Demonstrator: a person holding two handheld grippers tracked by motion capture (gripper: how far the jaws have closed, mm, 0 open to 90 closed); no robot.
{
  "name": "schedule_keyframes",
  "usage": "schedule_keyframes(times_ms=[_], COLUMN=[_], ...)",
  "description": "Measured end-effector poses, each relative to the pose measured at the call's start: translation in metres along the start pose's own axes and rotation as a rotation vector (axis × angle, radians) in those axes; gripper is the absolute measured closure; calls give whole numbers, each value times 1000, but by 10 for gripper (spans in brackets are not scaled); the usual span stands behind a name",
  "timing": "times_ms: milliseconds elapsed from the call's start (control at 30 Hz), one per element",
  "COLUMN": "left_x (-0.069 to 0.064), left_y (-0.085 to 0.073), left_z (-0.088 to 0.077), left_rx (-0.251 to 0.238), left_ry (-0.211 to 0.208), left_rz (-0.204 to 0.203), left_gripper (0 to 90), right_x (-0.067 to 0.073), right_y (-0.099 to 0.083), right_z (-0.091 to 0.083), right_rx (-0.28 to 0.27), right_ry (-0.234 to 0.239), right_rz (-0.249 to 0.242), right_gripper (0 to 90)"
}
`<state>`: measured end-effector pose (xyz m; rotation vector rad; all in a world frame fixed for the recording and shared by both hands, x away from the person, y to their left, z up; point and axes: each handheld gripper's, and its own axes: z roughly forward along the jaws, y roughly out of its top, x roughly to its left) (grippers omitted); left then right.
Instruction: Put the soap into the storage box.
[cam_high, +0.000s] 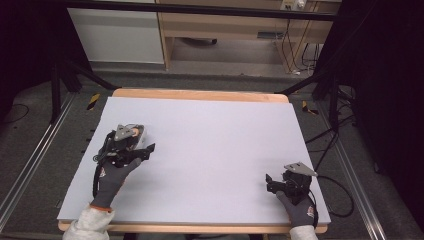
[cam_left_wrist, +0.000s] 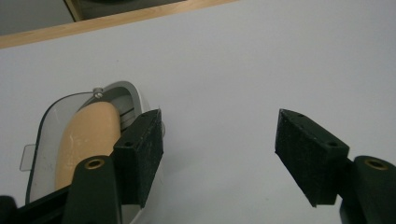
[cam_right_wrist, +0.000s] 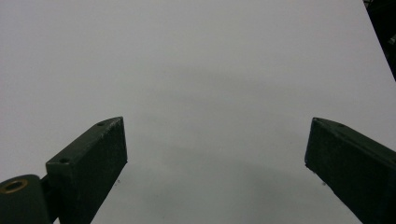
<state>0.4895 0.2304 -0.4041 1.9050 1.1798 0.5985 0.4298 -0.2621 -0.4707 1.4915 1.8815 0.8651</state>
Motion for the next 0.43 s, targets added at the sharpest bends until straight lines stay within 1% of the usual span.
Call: schedule_keyframes(times_ms=[33, 100, 200, 267, 333, 433], left_x=[-1, -3, -7, -10, -13, -17], left_y=[-1, -3, -8, -14, -19, -31], left_z=[-1, -1, -2, -3, -3, -5], left_rx=[-1, -8, -7, -2, -1, 3], left_ry=[6, 0, 4, 1, -3, 0], left_rz=[0, -2, 5, 10, 12, 26], left_gripper=[313, 313, 313, 311, 309, 306], right_x=[0, 0, 0, -1, -2, -2], right_y=[0, 0, -1, -1, -1, -1], right_z=[0, 0, -1, -1, -1, -1], right_rx=[0, 1, 2, 1, 0, 0], right_ry=[-1, -3, -5, -9, -10, -10], right_rz=[0, 0, 3, 9, 3, 2], right_gripper=[59, 59, 59, 58, 58, 58])
